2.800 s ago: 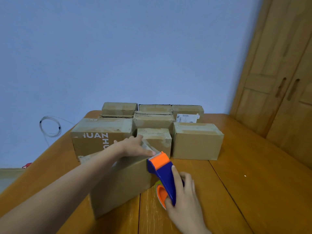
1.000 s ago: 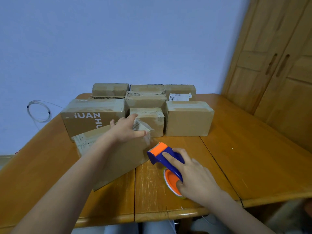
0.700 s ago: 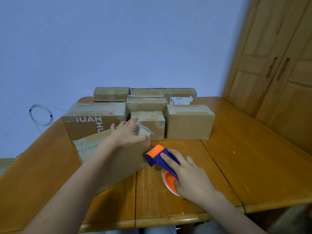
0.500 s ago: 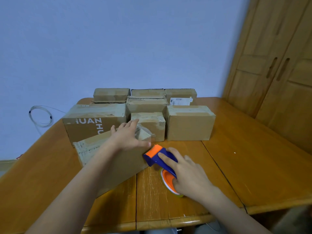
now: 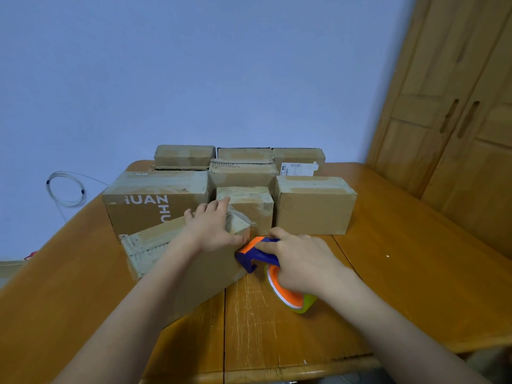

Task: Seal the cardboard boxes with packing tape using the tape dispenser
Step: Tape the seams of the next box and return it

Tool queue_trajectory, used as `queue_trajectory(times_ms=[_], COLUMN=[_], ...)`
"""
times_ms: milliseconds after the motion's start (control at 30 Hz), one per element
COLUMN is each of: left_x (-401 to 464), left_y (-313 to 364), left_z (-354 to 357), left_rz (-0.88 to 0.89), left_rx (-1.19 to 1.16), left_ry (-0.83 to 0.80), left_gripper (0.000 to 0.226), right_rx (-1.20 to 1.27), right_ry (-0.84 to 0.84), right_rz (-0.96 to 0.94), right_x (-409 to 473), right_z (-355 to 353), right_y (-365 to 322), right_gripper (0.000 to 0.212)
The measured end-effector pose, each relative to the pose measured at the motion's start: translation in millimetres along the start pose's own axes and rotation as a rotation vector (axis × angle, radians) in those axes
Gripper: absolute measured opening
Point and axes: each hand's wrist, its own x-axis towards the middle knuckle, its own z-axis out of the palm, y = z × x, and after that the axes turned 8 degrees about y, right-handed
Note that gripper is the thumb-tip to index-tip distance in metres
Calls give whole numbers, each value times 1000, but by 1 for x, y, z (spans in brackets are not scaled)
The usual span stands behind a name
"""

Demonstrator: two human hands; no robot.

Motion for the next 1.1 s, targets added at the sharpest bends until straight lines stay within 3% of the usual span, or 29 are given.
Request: queue_trajectory(times_ms=[433,733,1100], left_x=[1,2,-2], left_y=[1,0,-1], left_z=[2,2,0], left_rz=[-20,-19,-18], left_rx=[-20,-24,-28], left_ry=[16,10,28], left_gripper=[100,99,102], right_rx=[-107,-335,-263], right_ry=[-88,-87,-135], right_rz=[-26,-144,-157], right_x=[25,28,22], right_z=[-33,-37,-36], right_y=[-17,-24,-6], right_gripper=[40,33,50])
